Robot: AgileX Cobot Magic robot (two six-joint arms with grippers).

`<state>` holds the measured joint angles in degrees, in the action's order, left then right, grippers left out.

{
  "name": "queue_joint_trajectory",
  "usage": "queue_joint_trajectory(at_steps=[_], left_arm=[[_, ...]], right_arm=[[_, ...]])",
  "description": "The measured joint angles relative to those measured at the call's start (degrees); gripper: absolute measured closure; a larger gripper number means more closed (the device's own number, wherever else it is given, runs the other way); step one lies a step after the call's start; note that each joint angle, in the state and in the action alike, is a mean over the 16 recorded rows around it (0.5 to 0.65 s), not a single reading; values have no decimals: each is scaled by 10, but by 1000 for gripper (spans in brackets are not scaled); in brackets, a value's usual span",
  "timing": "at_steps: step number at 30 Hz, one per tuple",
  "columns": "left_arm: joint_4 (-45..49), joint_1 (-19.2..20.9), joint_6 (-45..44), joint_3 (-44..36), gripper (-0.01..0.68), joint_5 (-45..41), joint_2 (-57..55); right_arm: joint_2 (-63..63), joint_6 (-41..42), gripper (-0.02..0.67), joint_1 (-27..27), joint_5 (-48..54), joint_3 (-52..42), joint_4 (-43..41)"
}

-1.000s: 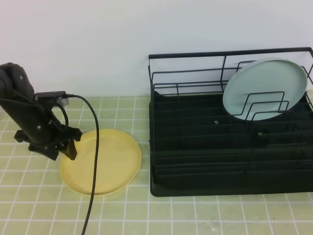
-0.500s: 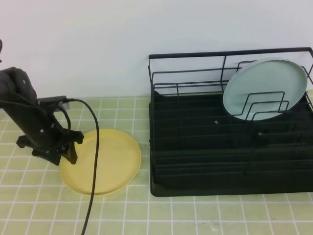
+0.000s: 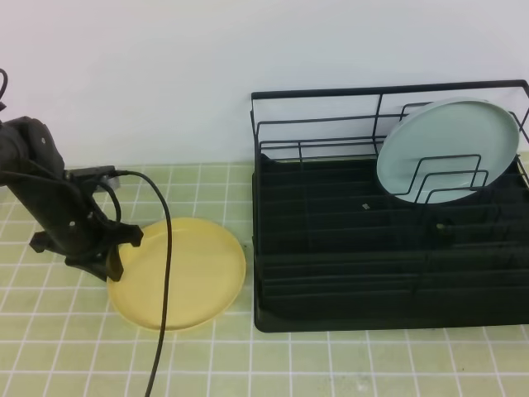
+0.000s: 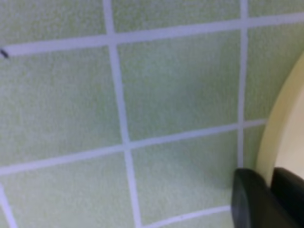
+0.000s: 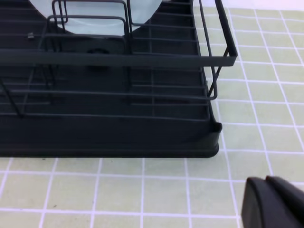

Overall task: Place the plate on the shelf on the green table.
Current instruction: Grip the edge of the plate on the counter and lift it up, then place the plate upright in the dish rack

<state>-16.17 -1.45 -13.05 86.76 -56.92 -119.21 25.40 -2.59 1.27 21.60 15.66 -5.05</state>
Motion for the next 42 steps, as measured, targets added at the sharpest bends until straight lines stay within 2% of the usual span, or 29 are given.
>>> queue_joint_trajectory(at_steps=[4,8,16,21,25,30,34,38,42], left_arm=[[-4,0,-20,0,634,-13,7],[-5,0,-41,0,663,-24,28],[2,0,-60,0,671,-16,126],[-28,-2,-81,0,671,13,222],[-87,-17,-121,0,671,44,303],[-173,-63,-172,0,671,86,387],[-236,-119,-209,0,671,119,429],[-268,-187,-225,-1,672,148,446],[-279,-249,-230,-2,672,176,444]], right_arm=[[0,0,650,0,-36,0,21],[0,0,650,0,-92,2,54],[0,-1,651,0,-169,33,122],[0,17,651,0,-120,81,188],[3,89,651,0,-22,126,289],[7,230,648,0,88,170,458],[11,348,619,0,149,192,587],[15,438,536,0,167,197,688],[16,482,420,0,151,197,752]])
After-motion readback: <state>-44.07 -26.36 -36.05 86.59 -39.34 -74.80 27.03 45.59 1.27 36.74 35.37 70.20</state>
